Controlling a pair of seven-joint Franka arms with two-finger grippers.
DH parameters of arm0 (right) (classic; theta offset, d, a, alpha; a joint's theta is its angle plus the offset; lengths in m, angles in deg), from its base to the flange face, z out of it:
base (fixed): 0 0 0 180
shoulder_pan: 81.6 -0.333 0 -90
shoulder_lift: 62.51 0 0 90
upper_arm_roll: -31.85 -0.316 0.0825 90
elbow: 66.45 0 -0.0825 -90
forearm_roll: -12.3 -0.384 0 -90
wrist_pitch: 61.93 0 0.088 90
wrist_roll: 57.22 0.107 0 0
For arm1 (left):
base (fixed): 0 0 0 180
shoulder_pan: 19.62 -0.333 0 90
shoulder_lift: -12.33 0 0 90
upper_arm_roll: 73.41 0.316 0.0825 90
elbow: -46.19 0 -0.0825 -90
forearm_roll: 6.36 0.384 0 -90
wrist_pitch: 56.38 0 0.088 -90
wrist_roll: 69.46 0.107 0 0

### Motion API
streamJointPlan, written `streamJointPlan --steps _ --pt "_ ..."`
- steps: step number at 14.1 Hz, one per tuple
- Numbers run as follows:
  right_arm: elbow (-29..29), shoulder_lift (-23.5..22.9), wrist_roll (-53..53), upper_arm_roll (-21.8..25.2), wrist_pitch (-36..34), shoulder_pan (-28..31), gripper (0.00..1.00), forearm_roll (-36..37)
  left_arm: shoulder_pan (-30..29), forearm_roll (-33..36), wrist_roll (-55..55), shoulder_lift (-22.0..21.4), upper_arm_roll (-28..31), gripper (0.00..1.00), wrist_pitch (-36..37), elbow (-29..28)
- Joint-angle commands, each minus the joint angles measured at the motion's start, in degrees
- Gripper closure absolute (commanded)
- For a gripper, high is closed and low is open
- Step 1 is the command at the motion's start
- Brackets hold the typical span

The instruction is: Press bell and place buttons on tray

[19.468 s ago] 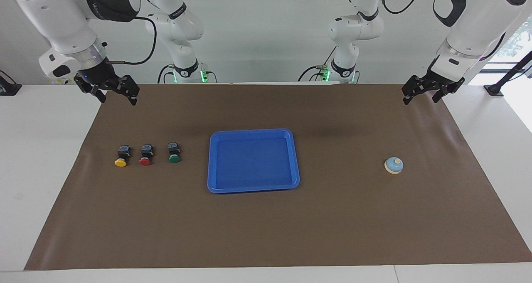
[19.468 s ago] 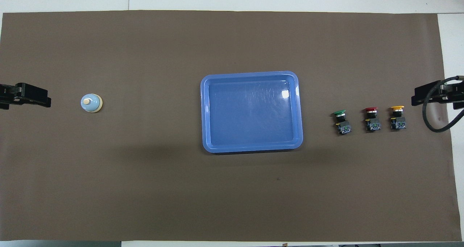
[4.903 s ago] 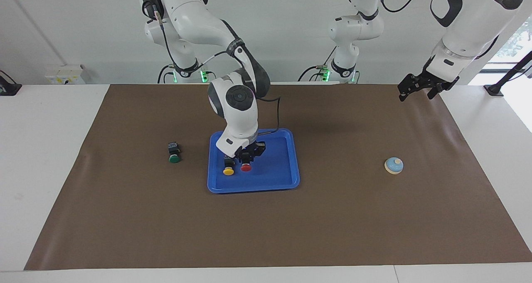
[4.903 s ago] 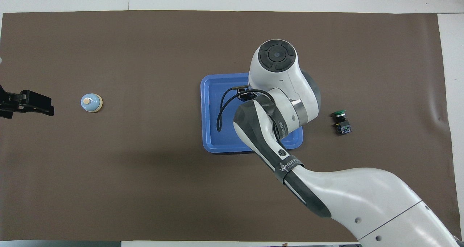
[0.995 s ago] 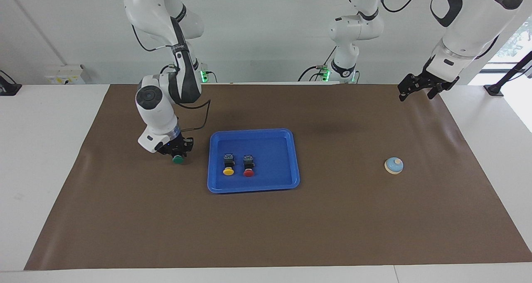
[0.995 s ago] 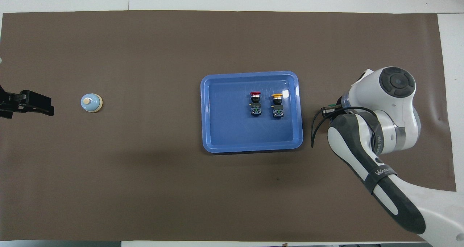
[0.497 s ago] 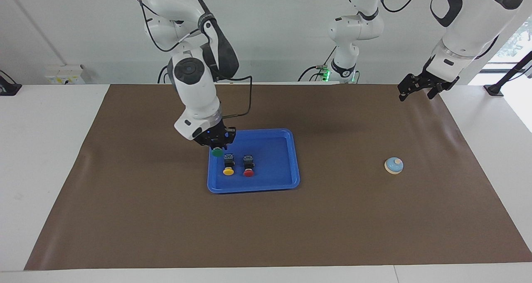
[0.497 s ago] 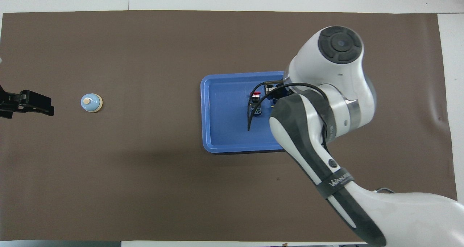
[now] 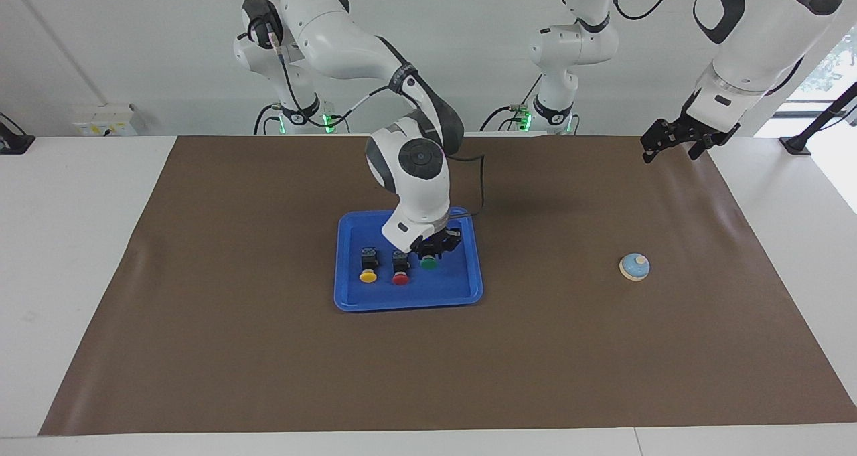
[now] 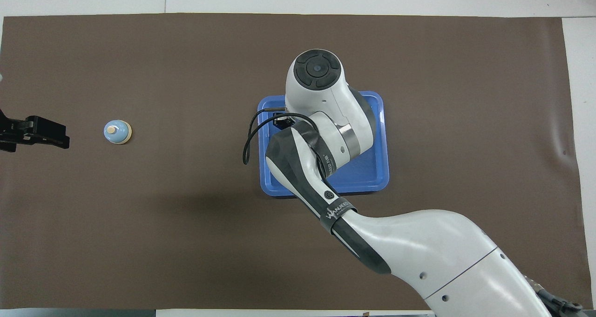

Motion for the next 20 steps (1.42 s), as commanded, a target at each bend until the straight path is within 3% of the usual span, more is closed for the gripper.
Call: streamJointPlan --steps 1,6,7,8,10,13,17,20 --pt "-1.3 -2.4 2.7 0.4 1.7 -1.0 1.00 -0.2 0.1 0.4 -0.6 -0.5 0.1 0.00 0.9 0.2" --pt "1.2 -2.8 3.0 0.3 4.6 -0.3 1.00 -0.2 0.1 0.4 -0.6 -0.5 0.1 0.00 0.9 0.2" --pt "1.3 -2.8 2.9 0.3 4.6 -0.3 0.37 0.0 0.1 0.4 -0.6 -0.5 0.1 0.00 0.9 0.2" --pt "1.1 -2.6 2.9 0.5 4.0 -0.5 0.00 0.1 0.1 0.4 -0.6 -0.5 0.1 0.00 1.0 0.2" --pt "0.6 -1.2 2.9 0.6 1.0 0.1 0.00 -0.1 0.1 0.4 -0.6 -0.5 0.1 0.00 0.9 0.2" --pt "0.7 5.1 1.0 0.8 -3.2 3.4 0.00 1.3 0.1 0.4 -0.6 -0.5 0.1 0.00 0.9 0.2" --pt "2.8 15.9 -14.2 1.2 -12.1 10.5 0.00 4.2 0.1 0.4 -0.6 -0.5 0.1 0.00 0.9 0.2" --pt "3.0 21.0 -22.8 1.2 -19.6 15.7 0.00 4.2 0.1 0.4 -0.6 -0.5 0.1 0.00 0.9 0.2"
